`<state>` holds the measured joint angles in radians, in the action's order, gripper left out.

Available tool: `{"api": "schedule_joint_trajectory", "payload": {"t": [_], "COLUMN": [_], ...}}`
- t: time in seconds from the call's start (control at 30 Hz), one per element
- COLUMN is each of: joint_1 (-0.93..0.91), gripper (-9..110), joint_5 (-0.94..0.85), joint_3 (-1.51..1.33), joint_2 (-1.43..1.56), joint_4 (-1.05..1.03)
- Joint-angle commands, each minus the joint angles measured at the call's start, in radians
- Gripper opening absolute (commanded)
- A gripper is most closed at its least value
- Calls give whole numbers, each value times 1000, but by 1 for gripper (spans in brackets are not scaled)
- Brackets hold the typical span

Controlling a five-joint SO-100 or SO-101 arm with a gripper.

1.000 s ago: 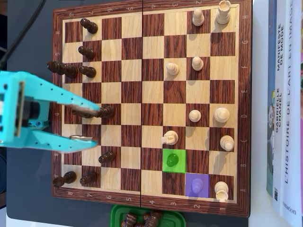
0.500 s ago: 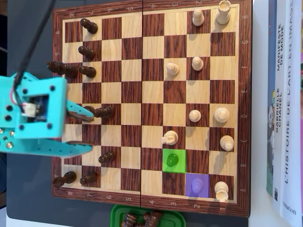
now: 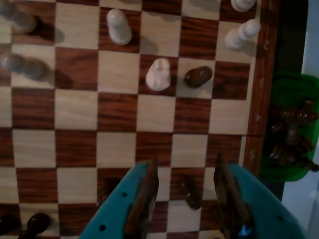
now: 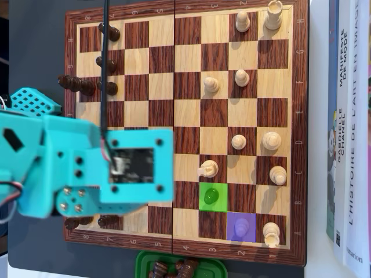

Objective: Play chess

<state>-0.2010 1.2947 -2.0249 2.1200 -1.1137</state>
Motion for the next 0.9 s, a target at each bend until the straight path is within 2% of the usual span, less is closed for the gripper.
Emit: {"api": "schedule_joint_trajectory", "payload": {"t": [0.0,0.23,0.43,0.87], "joint_1": [-37,-81,-74,-52], "gripper": [17,17,17,17], "joint_5": [-52,-141,-150,-150], "joint_3": [120,279,357,456], "joint_2": [-63,-267,-430,-569], "joint_4": [-2,-2,-2,-2]}}
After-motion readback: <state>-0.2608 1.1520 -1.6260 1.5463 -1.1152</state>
